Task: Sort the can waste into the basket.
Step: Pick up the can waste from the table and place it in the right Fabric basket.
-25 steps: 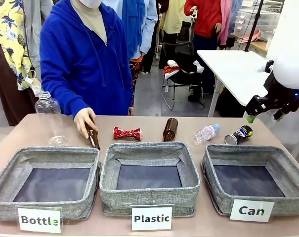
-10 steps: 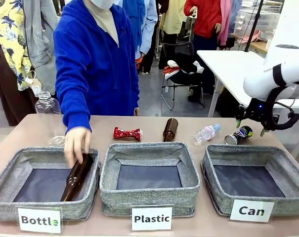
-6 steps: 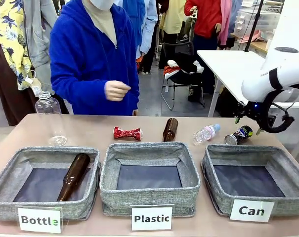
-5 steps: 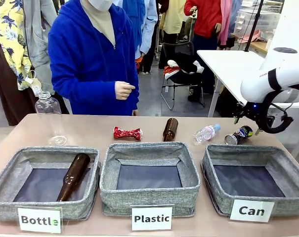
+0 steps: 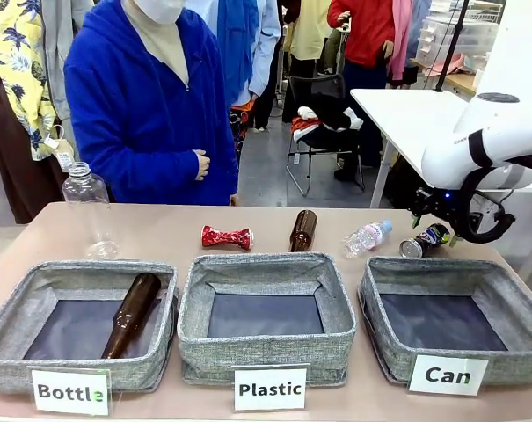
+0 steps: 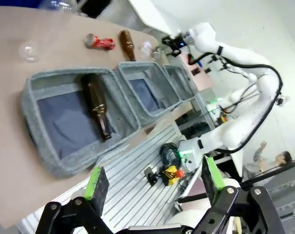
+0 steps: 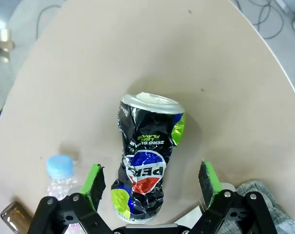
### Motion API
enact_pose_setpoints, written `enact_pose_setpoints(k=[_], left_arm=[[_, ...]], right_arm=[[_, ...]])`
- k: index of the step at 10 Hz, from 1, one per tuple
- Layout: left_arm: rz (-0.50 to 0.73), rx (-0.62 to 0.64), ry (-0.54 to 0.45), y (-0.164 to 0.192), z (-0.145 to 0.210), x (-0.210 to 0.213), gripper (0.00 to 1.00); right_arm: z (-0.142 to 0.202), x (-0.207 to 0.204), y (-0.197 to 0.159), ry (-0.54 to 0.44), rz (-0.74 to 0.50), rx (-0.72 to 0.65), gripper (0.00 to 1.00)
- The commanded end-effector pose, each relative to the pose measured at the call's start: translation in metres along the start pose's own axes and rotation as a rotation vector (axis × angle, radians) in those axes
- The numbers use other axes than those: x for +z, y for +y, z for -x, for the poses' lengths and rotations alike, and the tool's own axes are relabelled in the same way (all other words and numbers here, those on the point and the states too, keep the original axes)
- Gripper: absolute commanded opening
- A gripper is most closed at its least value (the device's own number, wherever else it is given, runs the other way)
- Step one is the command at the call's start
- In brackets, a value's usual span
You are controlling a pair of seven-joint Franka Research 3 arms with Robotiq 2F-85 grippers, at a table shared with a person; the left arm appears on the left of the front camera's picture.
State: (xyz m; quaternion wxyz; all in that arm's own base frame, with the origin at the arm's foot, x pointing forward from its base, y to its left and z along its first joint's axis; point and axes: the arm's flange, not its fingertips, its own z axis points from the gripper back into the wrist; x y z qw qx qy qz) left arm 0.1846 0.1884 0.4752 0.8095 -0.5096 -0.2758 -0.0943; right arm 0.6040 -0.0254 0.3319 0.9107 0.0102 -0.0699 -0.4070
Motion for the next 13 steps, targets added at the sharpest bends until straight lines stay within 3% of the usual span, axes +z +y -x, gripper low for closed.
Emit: enact_pose_setpoints(k=[1,3,4,5,6,7,8,9,10,13], left_arm=[[0.088,0.024,0.060,0.018,0.005,-0.062,1.00],[0.004,0.071,0.150,0.025,0.008,-0.090,1.00],[0.076,0.032,0.079,0.017,-0.019,-0.038,1.00],[0.076,0.032,0.079,0.017,-0.019,-0.038,1.00],[0.076,0.032,0.079,0.017,-0.019,-0.038,1.00],[0.076,0.032,0.079,0.017,-0.019,-0.038,1.00],[0.076,0.032,0.079,0.017,-0.019,-0.038,1.00],[0.076,0.032,0.079,0.017,-0.019,-0.038,1.00],[0.076,0.032,0.079,0.017,-0.019,-0.038,1.00],[0.076,0.032,0.079,0.017,-0.019,-0.038,1.00]], right_arm=[[0.000,-0.009,0.004,-0.012,0.016,0.037,1.00],[0.000,-0.019,0.005,-0.015,0.048,0.044,1.00],[0.000,-0.023,0.007,-0.019,0.055,0.044,1.00],[0.001,-0.024,0.008,-0.033,0.061,0.070,1.00],[0.003,-0.026,0.008,-0.040,0.074,0.102,0.41],[0.002,-0.026,0.008,-0.036,0.087,0.101,0.41],[0.002,-0.027,0.007,-0.042,0.099,0.099,0.00],[0.001,-0.027,0.008,-0.046,0.098,0.094,0.36],[0.001,-0.028,0.008,-0.047,0.097,0.089,0.00],[-0.001,-0.029,0.005,-0.034,0.094,0.085,0.00]])
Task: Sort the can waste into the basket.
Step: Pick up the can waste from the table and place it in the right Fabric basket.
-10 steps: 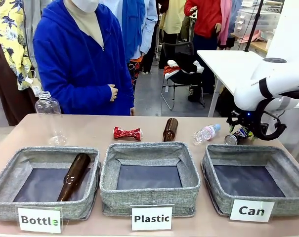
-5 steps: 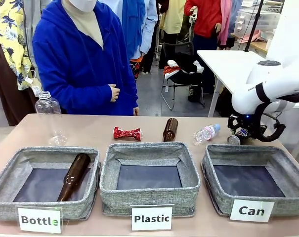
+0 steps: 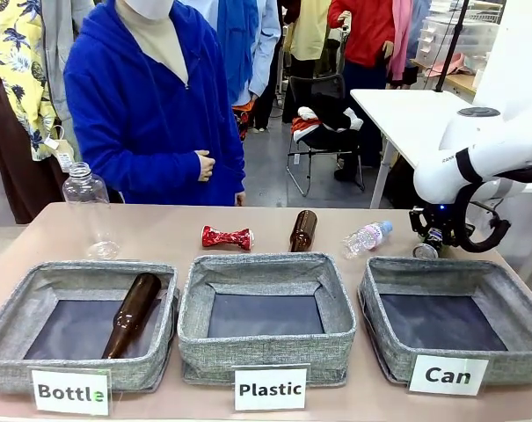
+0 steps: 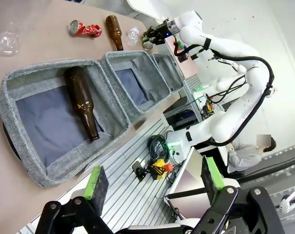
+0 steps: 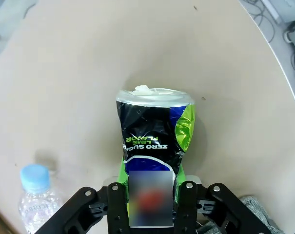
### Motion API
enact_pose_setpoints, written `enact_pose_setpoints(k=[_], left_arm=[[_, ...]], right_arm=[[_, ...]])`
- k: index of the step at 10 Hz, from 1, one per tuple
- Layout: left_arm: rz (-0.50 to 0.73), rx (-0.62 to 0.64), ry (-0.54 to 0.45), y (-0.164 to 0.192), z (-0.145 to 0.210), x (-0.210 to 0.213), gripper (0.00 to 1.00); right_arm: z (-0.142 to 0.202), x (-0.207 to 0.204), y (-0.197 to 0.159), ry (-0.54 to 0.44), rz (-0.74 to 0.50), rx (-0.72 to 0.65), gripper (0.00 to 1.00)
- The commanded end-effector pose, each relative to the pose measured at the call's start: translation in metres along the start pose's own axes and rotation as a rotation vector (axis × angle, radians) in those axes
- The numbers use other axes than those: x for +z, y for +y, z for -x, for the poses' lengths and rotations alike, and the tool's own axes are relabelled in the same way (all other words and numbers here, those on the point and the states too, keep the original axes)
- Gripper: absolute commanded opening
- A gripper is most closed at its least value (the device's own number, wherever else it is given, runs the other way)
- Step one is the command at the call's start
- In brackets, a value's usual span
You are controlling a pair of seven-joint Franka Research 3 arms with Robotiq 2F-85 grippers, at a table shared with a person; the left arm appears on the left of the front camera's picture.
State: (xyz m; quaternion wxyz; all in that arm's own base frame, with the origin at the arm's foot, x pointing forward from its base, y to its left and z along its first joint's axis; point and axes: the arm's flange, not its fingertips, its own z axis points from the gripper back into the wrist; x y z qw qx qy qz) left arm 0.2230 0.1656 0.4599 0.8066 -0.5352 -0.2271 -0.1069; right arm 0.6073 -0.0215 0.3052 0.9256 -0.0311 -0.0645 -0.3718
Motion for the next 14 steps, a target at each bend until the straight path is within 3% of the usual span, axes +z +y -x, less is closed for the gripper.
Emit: enact_pose_setpoints(k=[1,3,4,6,8,9,11,12,13,14], left_arm=[[0.015,-0.012,-0.006,-0.001,0.001,0.000,1.00],[0.015,-0.012,-0.006,-0.001,0.001,0.000,1.00],[0.015,-0.012,-0.006,-0.001,0.001,0.000,1.00],[0.015,-0.012,-0.006,-0.001,0.001,0.000,1.00],[0.015,-0.012,-0.006,-0.001,0.001,0.000,1.00],[0.015,-0.012,-0.006,-0.001,0.001,0.000,1.00],[0.015,-0.012,-0.006,-0.001,0.001,0.000,1.00],[0.015,-0.012,-0.006,-0.001,0.001,0.000,1.00],[0.015,-0.012,-0.006,-0.001,0.001,0.000,1.00],[0.015,-0.012,-0.006,-0.001,0.001,0.000,1.00]], right_arm=[[-0.007,0.002,-0.003,-0.019,0.009,-0.007,0.00],[-0.012,0.035,-0.024,-0.039,-0.082,0.014,0.00],[-0.014,0.071,-0.046,-0.063,-0.167,0.074,0.00],[0.002,0.144,-0.090,-0.058,-0.294,0.350,0.00],[0.038,0.176,-0.112,-0.106,-0.373,0.640,0.00],[0.070,0.183,-0.118,-0.073,-0.456,0.955,0.00],[0.115,0.180,-0.135,-0.031,-0.457,1.585,0.00],[0.129,0.177,-0.143,0.021,-0.483,1.836,0.00],[0.138,0.173,-0.150,0.066,-0.479,2.044,0.00],[0.140,0.171,-0.154,0.088,-0.497,2.143,0.00]])
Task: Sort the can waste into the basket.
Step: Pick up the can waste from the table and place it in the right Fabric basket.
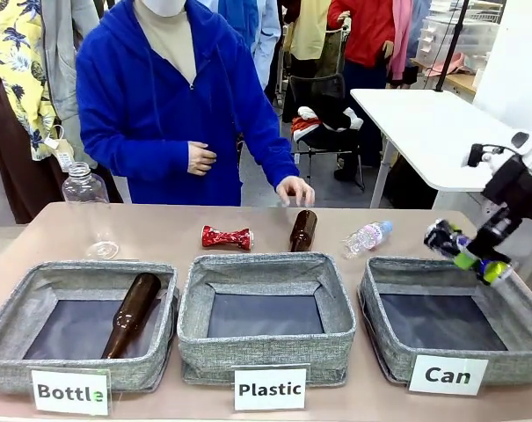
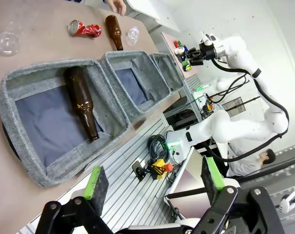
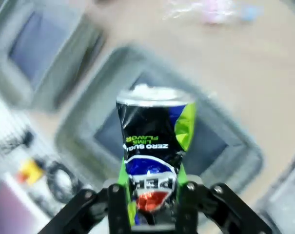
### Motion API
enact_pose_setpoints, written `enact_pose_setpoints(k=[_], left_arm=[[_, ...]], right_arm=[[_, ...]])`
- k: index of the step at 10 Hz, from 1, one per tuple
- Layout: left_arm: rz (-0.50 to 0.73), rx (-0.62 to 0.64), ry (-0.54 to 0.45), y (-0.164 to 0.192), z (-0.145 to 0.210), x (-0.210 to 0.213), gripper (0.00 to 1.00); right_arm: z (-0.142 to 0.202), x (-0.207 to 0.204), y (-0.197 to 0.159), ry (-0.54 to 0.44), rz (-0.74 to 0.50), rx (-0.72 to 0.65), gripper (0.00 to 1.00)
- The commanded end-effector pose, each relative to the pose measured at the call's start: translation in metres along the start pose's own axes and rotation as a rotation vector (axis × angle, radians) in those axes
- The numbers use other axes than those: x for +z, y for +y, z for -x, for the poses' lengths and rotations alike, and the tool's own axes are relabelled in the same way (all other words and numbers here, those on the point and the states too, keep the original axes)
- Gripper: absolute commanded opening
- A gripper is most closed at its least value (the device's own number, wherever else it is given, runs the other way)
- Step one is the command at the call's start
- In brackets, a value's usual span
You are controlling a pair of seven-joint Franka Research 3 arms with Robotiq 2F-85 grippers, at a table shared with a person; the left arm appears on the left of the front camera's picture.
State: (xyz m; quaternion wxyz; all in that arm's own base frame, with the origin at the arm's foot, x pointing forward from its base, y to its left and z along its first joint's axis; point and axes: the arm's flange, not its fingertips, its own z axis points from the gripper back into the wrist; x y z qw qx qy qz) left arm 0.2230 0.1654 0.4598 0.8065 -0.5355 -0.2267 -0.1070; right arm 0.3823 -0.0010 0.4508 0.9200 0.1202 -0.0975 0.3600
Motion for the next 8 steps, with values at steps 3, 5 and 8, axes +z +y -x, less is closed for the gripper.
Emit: enact_pose_setpoints(k=[3,5,8], left_arm=[[0.015,-0.012,-0.007,-0.0009,0.0014,0.0007,1.00],[0.015,-0.012,-0.007,-0.0009,0.0014,0.0007,1.00],[0.015,-0.012,-0.007,-0.0009,0.0014,0.0007,1.00]], right_arm=[[0.0170,0.0085,-0.0152,0.132,-0.222,0.818,0.00],[0.0179,0.0077,-0.0146,0.132,-0.210,0.819,0.00],[0.0153,0.0052,-0.0156,0.122,-0.187,0.787,0.99]])
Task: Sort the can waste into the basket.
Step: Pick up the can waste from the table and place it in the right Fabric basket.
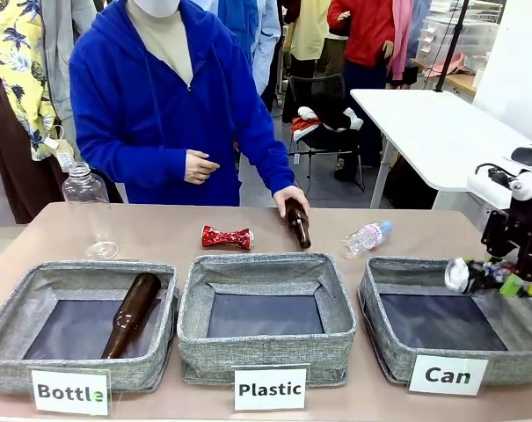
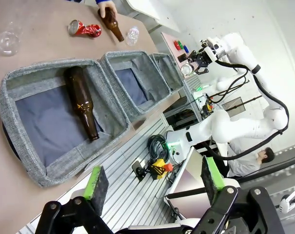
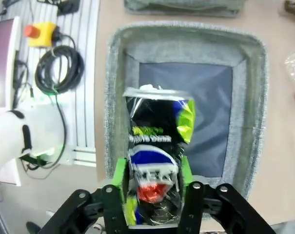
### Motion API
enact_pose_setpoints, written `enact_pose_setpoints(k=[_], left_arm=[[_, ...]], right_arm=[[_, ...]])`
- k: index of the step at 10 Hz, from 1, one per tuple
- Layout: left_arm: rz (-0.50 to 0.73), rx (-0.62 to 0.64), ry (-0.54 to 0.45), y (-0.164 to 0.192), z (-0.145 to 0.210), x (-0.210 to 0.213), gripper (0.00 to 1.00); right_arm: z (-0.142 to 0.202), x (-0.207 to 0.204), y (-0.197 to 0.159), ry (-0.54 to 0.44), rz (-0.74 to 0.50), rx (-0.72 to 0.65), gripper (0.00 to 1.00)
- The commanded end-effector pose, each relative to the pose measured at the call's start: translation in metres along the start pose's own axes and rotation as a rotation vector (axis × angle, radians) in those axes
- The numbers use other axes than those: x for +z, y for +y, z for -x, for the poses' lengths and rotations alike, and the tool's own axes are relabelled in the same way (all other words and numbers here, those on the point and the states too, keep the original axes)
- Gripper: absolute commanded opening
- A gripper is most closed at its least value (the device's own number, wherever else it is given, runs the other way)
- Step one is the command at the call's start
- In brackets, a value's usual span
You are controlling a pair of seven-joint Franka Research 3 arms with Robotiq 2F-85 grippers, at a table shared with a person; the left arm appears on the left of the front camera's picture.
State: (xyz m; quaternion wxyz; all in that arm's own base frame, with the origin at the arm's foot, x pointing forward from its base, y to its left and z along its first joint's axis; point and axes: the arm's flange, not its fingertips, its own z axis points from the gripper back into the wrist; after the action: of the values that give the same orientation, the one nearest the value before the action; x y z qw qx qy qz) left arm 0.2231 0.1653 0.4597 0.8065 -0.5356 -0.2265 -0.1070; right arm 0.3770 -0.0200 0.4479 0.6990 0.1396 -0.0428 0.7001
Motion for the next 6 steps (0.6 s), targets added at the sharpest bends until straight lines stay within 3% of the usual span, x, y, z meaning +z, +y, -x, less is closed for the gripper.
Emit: enact_pose_setpoints(k=[1,5,6], left_arm=[[0.014,-0.013,-0.007,-0.0010,0.0014,0.0008,1.00],[0.014,-0.013,-0.007,-0.0010,0.0014,0.0008,1.00],[0.014,-0.013,-0.007,-0.0010,0.0014,0.0008,1.00]], right_arm=[[0.0031,0.0023,-0.0047,0.002,0.019,-0.014,1.00],[0.0014,0.0032,-0.0059,-0.018,0.024,-0.076,1.00],[0.0003,0.0074,-0.0080,-0.108,0.011,-0.221,1.00]])
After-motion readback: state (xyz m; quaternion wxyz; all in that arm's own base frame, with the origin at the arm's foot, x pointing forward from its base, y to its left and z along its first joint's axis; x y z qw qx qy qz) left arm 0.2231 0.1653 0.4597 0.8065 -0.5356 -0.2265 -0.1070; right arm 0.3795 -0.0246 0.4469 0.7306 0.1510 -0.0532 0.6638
